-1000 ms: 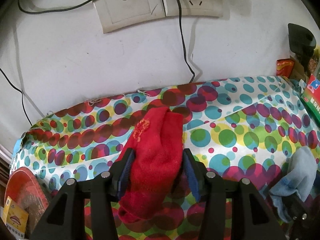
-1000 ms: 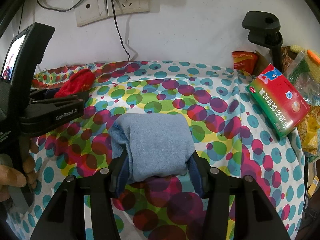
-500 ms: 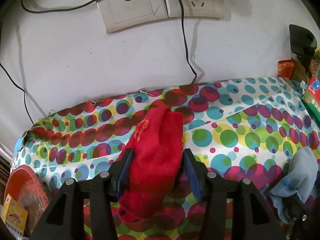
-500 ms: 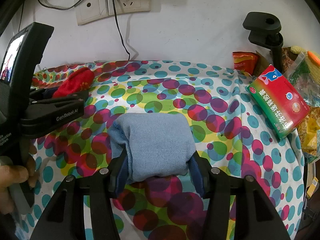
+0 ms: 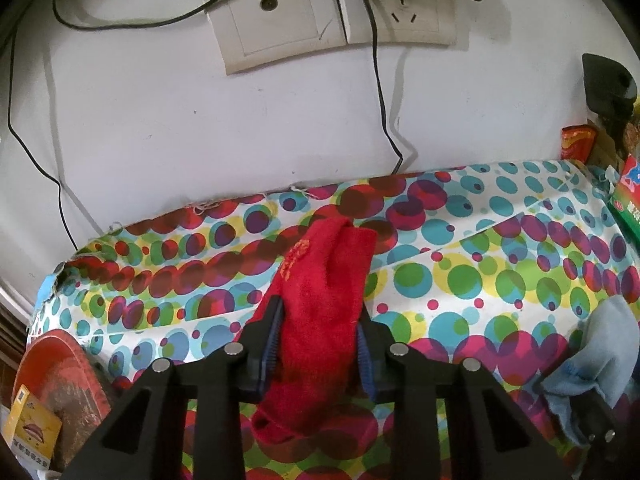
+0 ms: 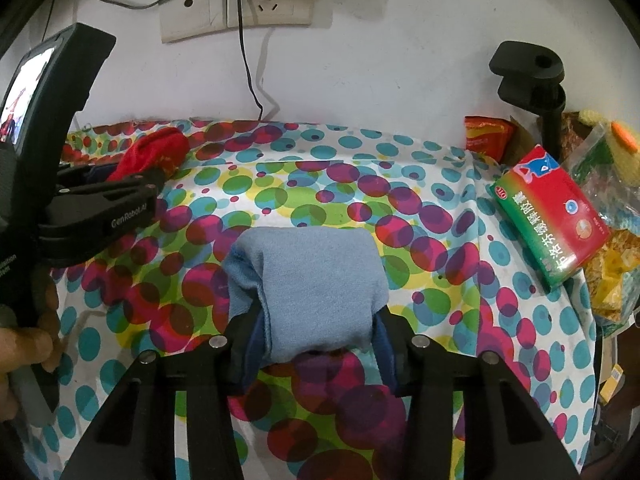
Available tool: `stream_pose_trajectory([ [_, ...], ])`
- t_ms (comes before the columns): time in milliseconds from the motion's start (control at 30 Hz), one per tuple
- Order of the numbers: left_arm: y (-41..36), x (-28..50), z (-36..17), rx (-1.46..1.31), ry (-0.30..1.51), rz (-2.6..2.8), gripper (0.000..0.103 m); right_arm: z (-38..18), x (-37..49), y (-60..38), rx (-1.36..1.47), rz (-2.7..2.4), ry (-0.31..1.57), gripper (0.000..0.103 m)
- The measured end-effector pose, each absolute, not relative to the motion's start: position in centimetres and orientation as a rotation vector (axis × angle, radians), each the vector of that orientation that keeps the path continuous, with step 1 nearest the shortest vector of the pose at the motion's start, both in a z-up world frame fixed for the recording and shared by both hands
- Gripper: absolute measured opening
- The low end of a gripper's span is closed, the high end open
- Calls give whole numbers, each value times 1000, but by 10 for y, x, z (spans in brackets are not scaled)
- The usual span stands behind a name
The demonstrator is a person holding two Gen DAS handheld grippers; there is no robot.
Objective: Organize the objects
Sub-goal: 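Lift and carry the red sock toward the tray with the left gripper while the right holds the light-blue sock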
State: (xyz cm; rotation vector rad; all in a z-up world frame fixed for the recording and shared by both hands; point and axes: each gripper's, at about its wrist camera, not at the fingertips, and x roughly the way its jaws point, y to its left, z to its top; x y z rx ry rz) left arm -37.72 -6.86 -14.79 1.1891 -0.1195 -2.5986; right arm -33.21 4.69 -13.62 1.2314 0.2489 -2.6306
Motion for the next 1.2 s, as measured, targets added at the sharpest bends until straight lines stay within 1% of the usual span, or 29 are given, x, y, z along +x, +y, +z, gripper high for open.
stream_pose_trajectory([
  [133,-69,-377,-142,1220,-95,-2610,30,-136,-333,47,1236,-2632,245,43],
  [300,-63,-364,-128,1241,-50,-2633,30,-135,-333,47,1235,-2635,248,43],
  [567,-50,-347,-123,1257,-99,-2664,30,-138,-332,48,1236,-2639,247,43],
  [867,-46,-324,-104,1233,-112,-2708,30,-139,-331,47,1239,-2645,258,43],
  [1067,-47,-310,-91,1229,-77,-2725,30,-139,-331,46,1240,-2648,258,43],
  [1200,-47,-299,-81,1212,-85,-2728,30,-139,-331,44,1241,-2651,259,43],
])
